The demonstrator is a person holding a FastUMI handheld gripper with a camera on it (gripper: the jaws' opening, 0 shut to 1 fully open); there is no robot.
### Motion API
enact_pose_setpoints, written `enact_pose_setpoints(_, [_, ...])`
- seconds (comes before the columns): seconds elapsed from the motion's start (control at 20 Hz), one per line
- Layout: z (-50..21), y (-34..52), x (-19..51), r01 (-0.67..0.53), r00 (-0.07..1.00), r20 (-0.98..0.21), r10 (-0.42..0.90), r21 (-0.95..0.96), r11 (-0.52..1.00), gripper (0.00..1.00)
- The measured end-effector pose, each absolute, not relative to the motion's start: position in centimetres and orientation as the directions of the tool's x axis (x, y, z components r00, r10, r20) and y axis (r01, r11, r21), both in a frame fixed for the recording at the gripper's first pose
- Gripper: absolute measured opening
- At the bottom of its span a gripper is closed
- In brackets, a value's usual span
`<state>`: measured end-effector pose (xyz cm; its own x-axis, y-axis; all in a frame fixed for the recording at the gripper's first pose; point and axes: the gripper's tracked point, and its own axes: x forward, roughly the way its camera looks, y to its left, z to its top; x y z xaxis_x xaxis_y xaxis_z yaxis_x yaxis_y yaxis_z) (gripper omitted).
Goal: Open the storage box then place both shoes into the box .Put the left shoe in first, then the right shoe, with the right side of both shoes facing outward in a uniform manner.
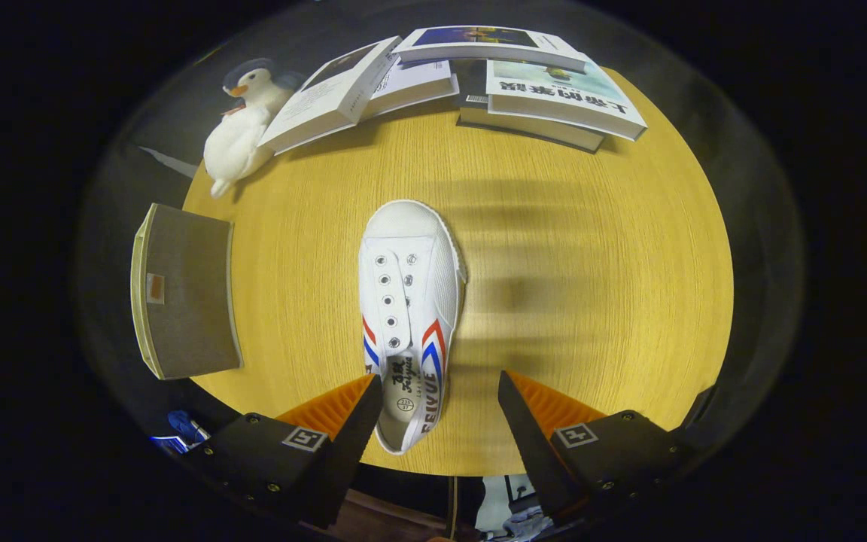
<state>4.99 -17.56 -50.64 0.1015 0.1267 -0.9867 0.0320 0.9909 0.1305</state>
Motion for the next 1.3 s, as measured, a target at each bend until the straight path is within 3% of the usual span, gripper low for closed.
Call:
enact_pose_setpoints(0.6, [-54.8, -17.6, 5.8, -0.048, 0.055, -0.997, 0.048, 0.045, 0.998, 0.90])
enact_pose_setpoints(0.75, [-55.8, -17.2, 5.7, -0.025, 0.041, -0.997, 0.064, 0.063, 0.998, 0.72])
enact_pose_setpoints(0.85, [-55.9, -16.5, 5.9, -0.037, 0.043, -0.995, 0.095, 0.094, 0.995, 0.74])
enact_pose_setpoints(0.9, [-56.1, -16.1, 5.7, -0.043, 0.042, -0.994, 0.099, 0.097, 0.994, 0.64])
enact_pose_setpoints(0.95, [-55.9, -16.1, 5.9, -0.063, 0.049, -0.994, 0.095, 0.091, 0.994, 0.41])
enact_pose_setpoints(1.0, [-56.3, -16.1, 5.9, -0.095, 0.054, -0.994, 0.098, 0.093, 0.991, 0.40])
enact_pose_setpoints(1.1, [-56.0, -16.8, 5.9, -0.138, 0.049, -0.997, 0.057, 0.050, 0.989, 0.28])
enact_pose_setpoints(1.2, [-55.7, -17.2, 6.1, -0.075, 0.065, -0.997, 0.051, 0.046, 0.996, 0.07])
enact_pose_setpoints(1.3, [-55.9, -17.0, 5.9, -0.065, 0.065, -0.996, 0.067, 0.063, 0.996, 0.01])
